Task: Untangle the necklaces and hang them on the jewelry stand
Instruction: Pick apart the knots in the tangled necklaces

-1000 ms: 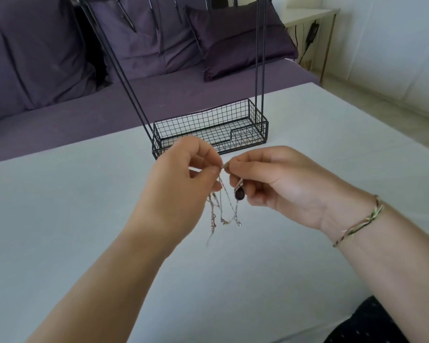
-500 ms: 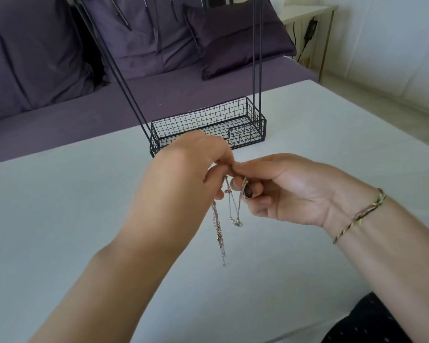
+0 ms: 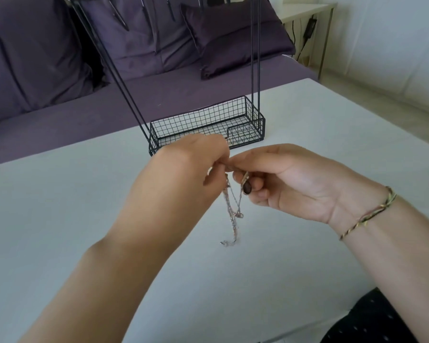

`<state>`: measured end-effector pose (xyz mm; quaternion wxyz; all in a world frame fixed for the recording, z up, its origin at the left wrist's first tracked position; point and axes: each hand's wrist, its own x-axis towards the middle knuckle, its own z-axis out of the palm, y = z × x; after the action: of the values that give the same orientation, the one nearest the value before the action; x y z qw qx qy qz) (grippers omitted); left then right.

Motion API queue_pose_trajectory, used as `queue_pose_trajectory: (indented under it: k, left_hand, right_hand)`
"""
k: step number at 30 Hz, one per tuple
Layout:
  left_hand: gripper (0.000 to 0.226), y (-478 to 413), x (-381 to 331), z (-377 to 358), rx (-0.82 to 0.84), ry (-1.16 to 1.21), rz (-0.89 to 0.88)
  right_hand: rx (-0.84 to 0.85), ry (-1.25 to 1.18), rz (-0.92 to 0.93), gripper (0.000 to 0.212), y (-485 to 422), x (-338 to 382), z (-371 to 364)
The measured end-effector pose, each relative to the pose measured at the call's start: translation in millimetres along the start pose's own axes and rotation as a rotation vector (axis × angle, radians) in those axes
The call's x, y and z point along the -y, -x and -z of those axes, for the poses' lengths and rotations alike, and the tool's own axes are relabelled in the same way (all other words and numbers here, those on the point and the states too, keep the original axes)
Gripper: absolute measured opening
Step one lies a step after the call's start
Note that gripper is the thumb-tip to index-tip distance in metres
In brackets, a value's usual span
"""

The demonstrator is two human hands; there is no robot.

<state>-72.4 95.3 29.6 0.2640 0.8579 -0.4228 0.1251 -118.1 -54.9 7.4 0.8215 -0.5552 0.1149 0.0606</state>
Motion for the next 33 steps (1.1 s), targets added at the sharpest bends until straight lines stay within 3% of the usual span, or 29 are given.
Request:
queue_pose_trajectory:
  k: [4,10,16,20,24,29,33]
  left_hand:
    - [0.011,0.6,2.7,0.4,-0.031,0.038,0.074]
    - [0.010,-0.8,3.7,2.1,-0.009,0.167,0.342]
    - [0.008,-1.3,6.5,1.9,0.056,0.376,0.489]
    - [0.025,-2.9,10.1,-2.8,0.086,0.681,0.680]
    - [0.040,-4.5,9.1,-5.4,0.106,0.855,0.759]
    - [0.029,-5.2,10.1,-8.4,0.104,0.819,0.762]
    - [0.017,-3.7,8.7,-9.8,0.101,0.637,0.669]
  right_hand:
    - [-0.074,0.251,0.176,0.014,0.4,-1.5,-2.9]
    - [-0.185,0.666,0.499,0.016,-1.0,-4.7,-9.6]
    - [-0.214,0.714,0.563,0.013,-2.5,-7.5,-9.2]
    - [-0.245,0.776,0.602,0.015,-1.9,-8.6,-8.2]
    - [-0.244,0.791,0.635,0.019,-0.1,-6.9,-9.9]
    - [-0.239,0.829,0.600,0.013,1.3,-6.7,-12.4]
    - [-0.228,0.875,0.547,0.012,1.8,-7.2,-13.7]
